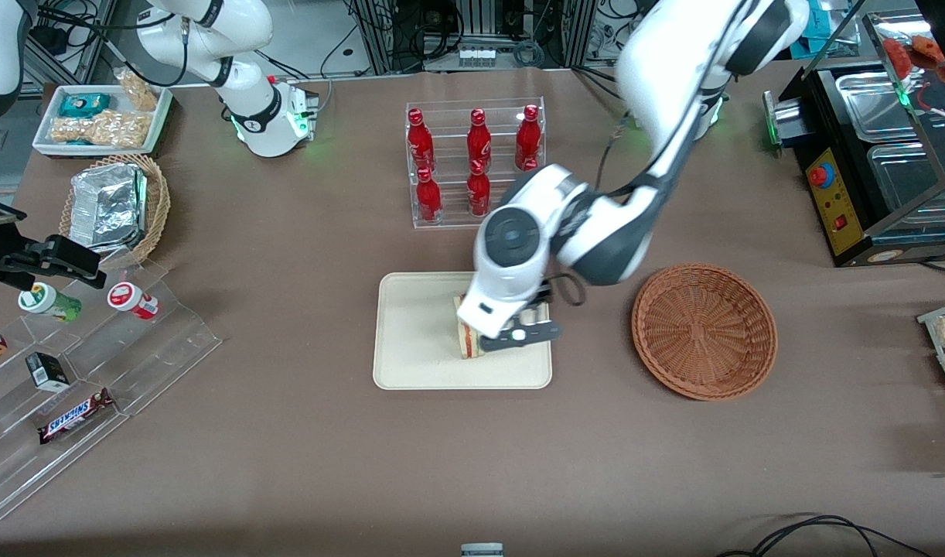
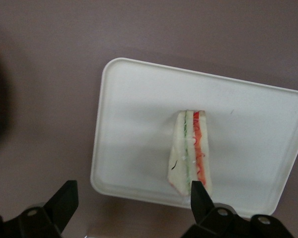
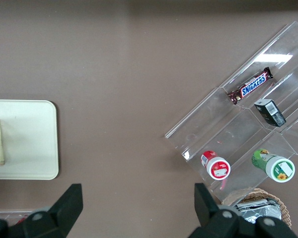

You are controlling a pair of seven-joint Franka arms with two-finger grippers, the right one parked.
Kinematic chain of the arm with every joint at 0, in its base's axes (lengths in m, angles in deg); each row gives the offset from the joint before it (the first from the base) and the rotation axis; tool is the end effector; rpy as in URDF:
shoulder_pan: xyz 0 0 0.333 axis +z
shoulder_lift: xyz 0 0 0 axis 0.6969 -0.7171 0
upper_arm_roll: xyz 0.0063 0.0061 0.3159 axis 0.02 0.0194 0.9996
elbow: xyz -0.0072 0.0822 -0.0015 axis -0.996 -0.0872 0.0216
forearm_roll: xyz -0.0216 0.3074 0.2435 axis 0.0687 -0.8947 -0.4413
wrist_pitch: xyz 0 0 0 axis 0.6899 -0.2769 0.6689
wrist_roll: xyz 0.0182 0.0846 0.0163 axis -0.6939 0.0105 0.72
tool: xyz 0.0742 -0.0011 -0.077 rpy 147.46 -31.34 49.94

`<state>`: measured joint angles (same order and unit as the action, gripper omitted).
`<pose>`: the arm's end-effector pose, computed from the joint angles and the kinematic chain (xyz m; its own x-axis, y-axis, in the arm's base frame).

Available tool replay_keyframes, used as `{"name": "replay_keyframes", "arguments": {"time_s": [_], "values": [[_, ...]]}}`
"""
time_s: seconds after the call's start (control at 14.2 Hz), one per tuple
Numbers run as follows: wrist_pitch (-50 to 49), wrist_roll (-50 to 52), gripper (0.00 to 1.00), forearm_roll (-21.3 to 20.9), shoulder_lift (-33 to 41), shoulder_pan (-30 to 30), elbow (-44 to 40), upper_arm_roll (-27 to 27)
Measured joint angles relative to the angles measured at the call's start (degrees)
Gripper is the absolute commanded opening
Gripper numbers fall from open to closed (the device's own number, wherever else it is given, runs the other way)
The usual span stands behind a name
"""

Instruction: Place sandwich from basket to tray

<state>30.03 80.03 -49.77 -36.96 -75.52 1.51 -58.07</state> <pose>0.5889 -0.4358 0.4122 0.9797 0.1679 -0.1099 0.1681 -0.9857 -0.0073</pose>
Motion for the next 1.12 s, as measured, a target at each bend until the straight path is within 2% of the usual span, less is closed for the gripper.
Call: {"name": "replay_keyframes", "arguments": {"time_s": [0.21,0.56,0.77,0.91,1.12], "values": [[-13.68,-8.15,1.0,3.8,7.87,6.63,-0.05,0.22],[-31.23,-23.42,1.0,4.1,16.97,22.31,0.31,0.62],[-33.1,-32.89,1.0,2.97,19.38,31.15,0.99,0.75],[-32.83,-34.49,1.0,-0.93,22.05,32.63,4.18,0.7],[-26.32,-37.32,1.0,-2.56,29.89,33.84,15.0,0.53]]}}
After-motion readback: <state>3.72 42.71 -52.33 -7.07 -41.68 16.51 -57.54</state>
